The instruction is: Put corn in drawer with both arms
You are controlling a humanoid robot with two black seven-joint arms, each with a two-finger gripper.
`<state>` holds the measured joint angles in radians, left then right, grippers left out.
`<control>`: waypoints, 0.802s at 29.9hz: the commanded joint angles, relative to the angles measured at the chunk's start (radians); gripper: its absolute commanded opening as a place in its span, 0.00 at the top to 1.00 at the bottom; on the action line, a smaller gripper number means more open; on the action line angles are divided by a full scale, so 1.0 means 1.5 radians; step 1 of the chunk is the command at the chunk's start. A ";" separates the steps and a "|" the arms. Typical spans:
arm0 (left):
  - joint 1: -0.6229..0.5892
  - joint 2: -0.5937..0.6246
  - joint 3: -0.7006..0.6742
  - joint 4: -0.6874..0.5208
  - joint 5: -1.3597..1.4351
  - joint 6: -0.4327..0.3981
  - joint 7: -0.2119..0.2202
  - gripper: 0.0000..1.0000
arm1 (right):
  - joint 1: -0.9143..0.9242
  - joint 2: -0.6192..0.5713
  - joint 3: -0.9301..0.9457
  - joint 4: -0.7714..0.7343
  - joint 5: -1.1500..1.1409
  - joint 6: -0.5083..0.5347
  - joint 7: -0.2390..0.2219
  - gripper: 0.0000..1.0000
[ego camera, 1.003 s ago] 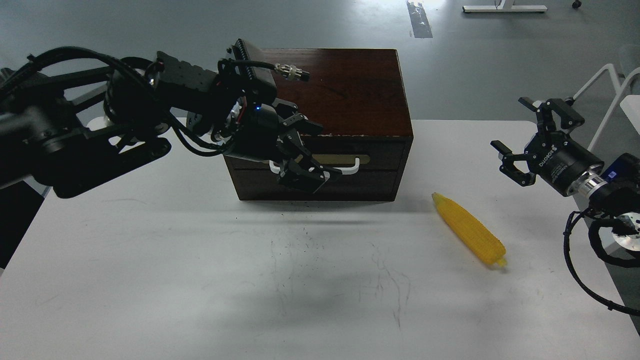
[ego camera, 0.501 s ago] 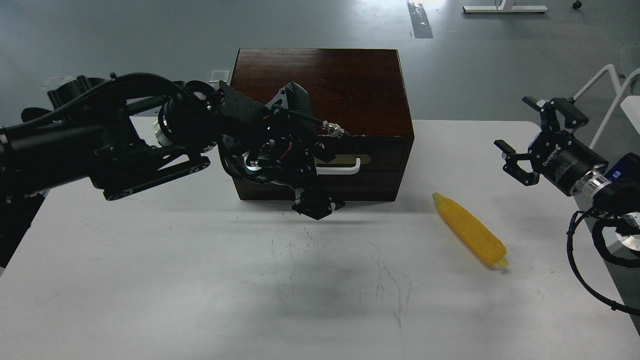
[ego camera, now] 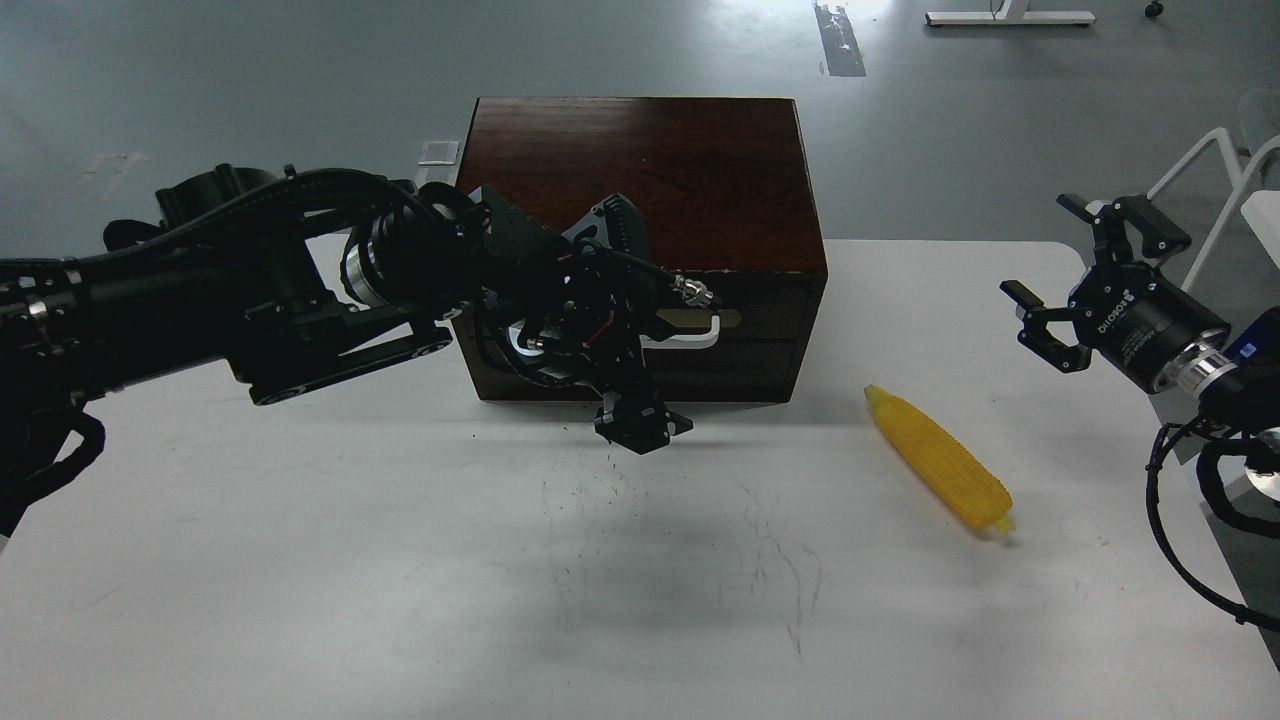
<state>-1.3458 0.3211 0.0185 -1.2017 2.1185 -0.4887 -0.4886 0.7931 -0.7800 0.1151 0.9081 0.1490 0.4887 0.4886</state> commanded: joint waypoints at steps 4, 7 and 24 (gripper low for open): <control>-0.004 0.001 0.000 0.003 -0.002 0.000 0.000 0.01 | 0.000 -0.002 0.000 0.000 0.000 0.000 0.000 0.00; -0.007 0.002 0.000 0.002 -0.007 0.000 0.000 0.01 | 0.000 -0.002 0.000 0.000 0.000 0.000 0.000 0.00; -0.004 0.006 0.006 0.032 -0.004 0.000 0.000 0.01 | -0.001 -0.003 0.001 0.000 0.000 0.000 0.000 0.00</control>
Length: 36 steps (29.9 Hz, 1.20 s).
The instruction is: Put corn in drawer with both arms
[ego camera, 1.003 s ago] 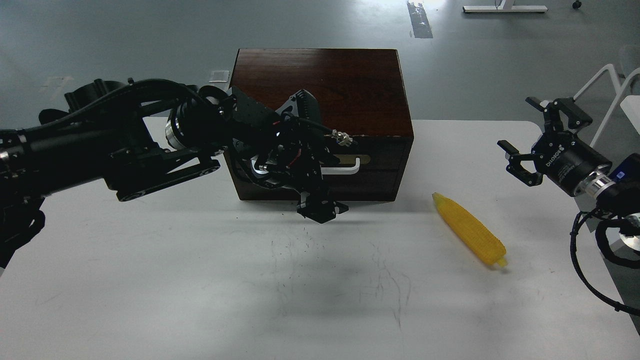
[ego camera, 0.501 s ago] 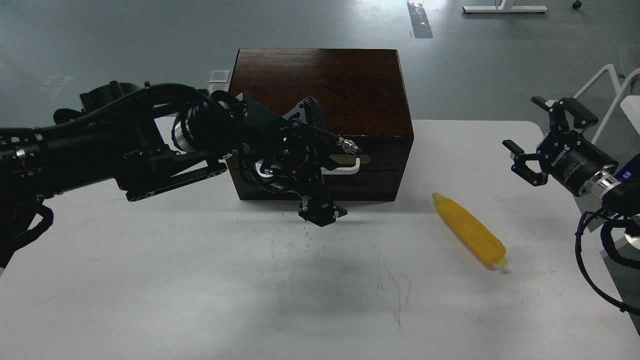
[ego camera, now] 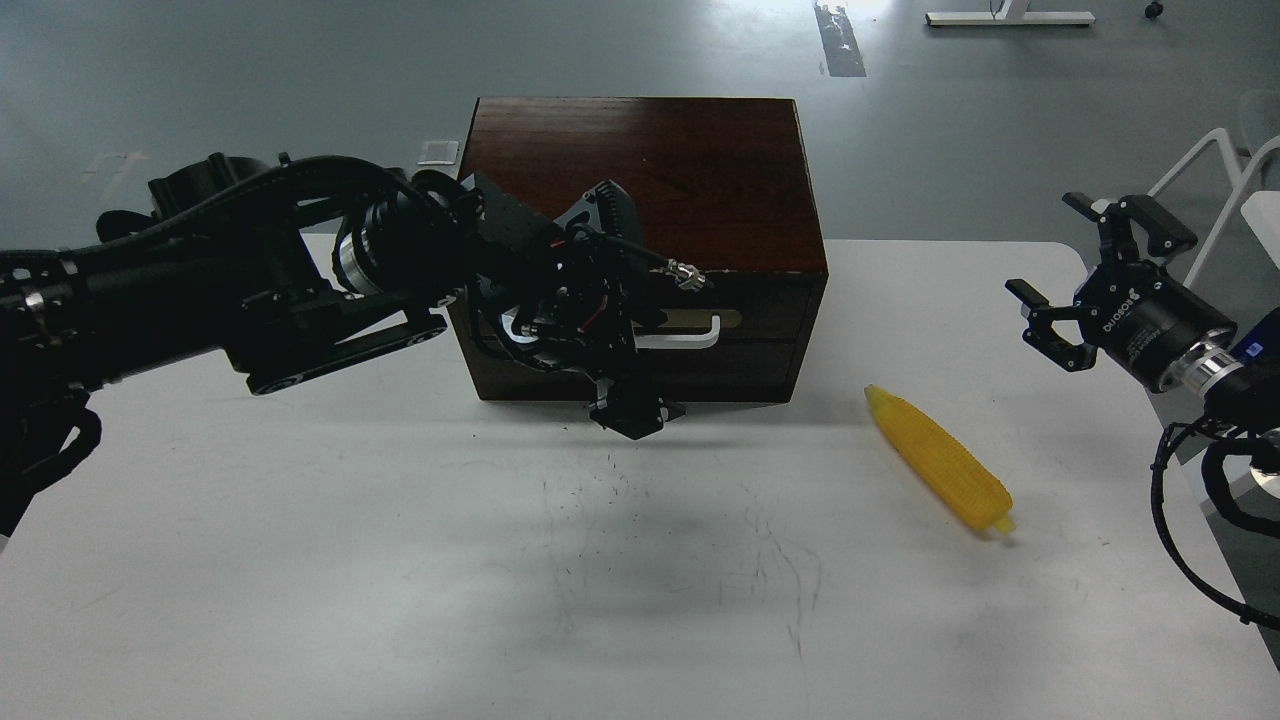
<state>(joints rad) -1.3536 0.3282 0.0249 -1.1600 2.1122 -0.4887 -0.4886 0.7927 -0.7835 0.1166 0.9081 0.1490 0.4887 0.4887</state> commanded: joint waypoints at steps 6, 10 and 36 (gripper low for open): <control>0.006 0.000 0.003 0.003 0.000 0.000 0.000 0.01 | -0.001 0.000 0.000 0.000 0.000 0.000 0.000 0.00; 0.006 -0.002 0.010 -0.005 -0.005 0.000 0.000 0.01 | -0.001 0.000 0.000 0.000 0.001 0.000 0.000 0.00; 0.000 0.042 0.030 -0.168 -0.057 0.000 0.000 0.01 | -0.004 0.001 -0.001 0.001 0.000 0.000 0.000 0.00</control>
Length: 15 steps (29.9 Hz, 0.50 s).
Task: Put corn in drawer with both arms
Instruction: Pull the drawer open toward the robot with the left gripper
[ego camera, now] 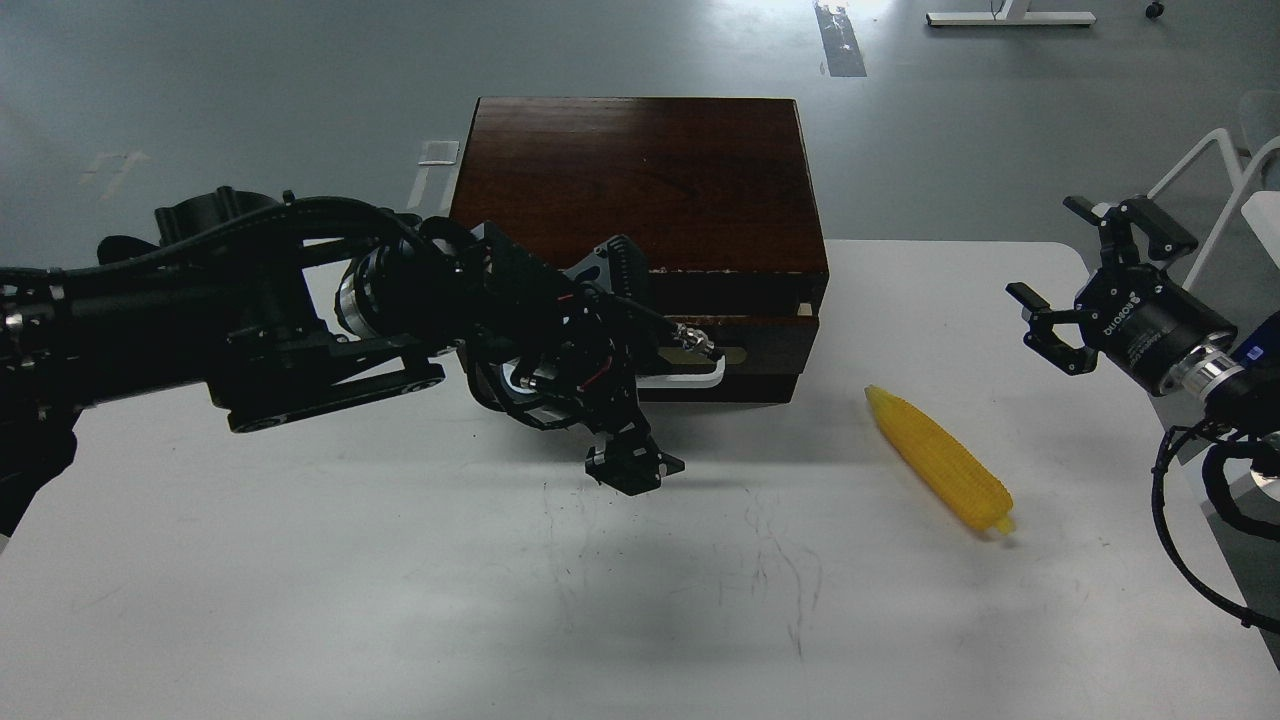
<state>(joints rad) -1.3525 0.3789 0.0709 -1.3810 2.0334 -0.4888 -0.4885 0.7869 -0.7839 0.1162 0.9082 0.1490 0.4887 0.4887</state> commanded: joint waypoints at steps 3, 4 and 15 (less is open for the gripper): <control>-0.001 0.014 0.000 -0.037 -0.005 0.000 0.000 0.01 | -0.001 0.001 -0.001 0.001 0.000 0.000 0.000 0.00; -0.001 0.020 0.000 -0.042 -0.005 0.000 0.000 0.01 | -0.002 0.001 0.000 0.001 0.000 0.000 0.000 0.00; -0.002 0.037 0.000 -0.050 -0.003 0.000 0.000 0.01 | -0.004 -0.004 0.000 0.000 0.000 0.000 0.000 0.00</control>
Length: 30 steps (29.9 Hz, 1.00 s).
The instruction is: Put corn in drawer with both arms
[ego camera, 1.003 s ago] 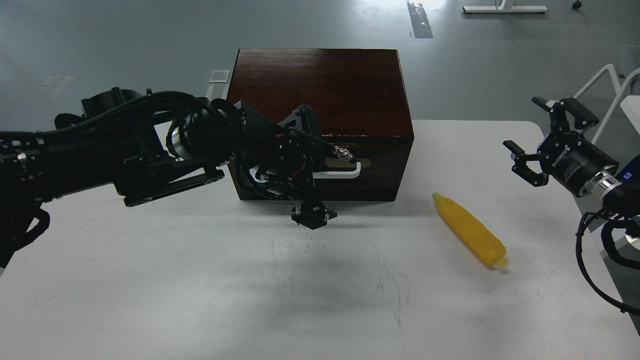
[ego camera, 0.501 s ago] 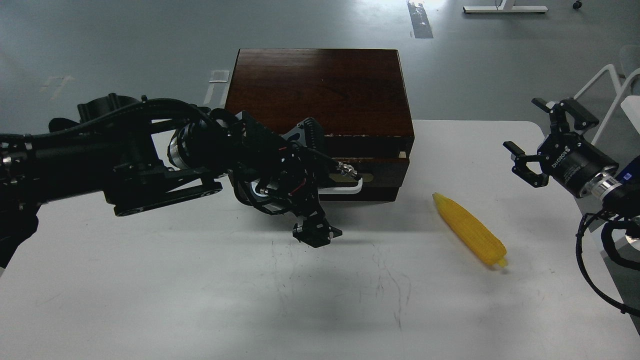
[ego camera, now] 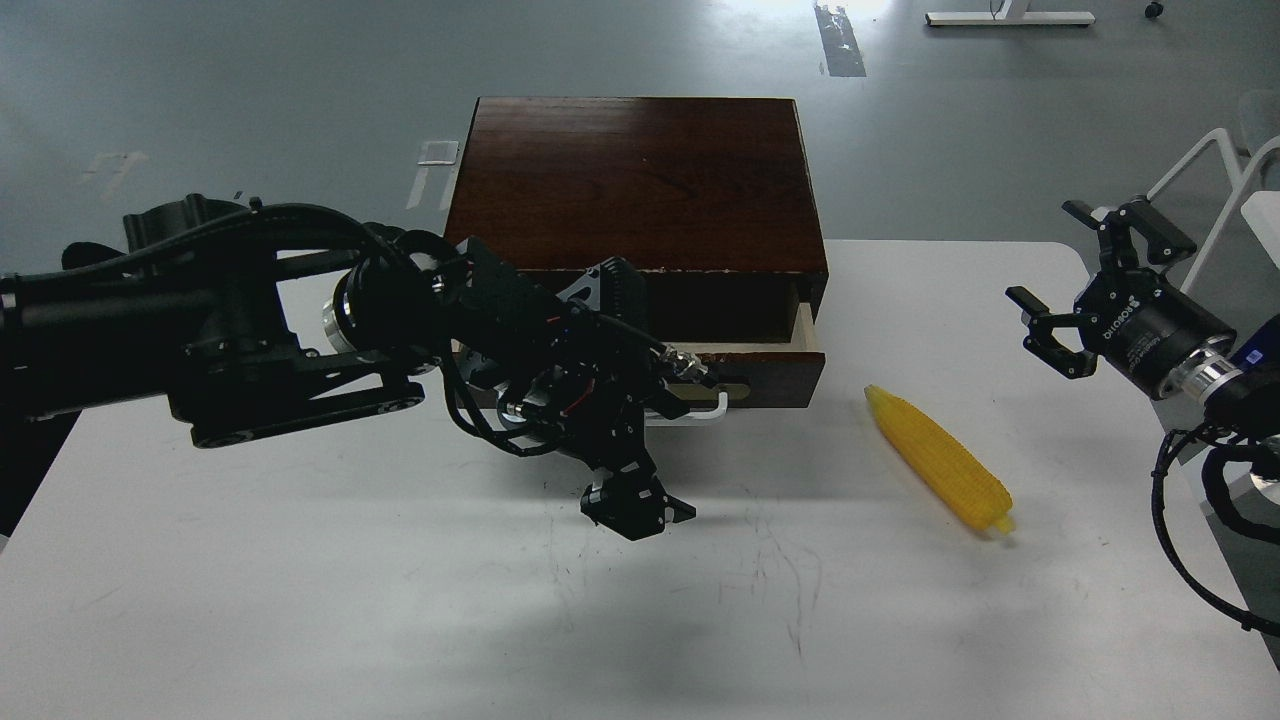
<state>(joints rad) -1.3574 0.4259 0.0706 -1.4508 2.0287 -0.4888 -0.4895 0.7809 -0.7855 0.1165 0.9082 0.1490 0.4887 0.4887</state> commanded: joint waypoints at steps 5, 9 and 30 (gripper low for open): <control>-0.001 0.017 -0.001 -0.014 0.001 0.000 0.001 0.01 | 0.000 -0.004 0.000 0.000 0.001 0.000 0.000 0.00; -0.011 0.036 -0.012 -0.038 -0.003 0.000 0.001 0.01 | 0.000 -0.006 0.000 0.000 0.000 0.000 0.000 0.00; 0.152 0.333 -0.197 -0.057 -0.849 0.049 0.001 0.01 | 0.001 -0.009 0.001 0.002 0.000 0.000 0.000 0.00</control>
<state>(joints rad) -1.2339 0.8663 -0.2252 -1.5712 1.0180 -0.4826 -0.4883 0.7808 -0.7983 0.1176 0.9099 0.1489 0.4887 0.4887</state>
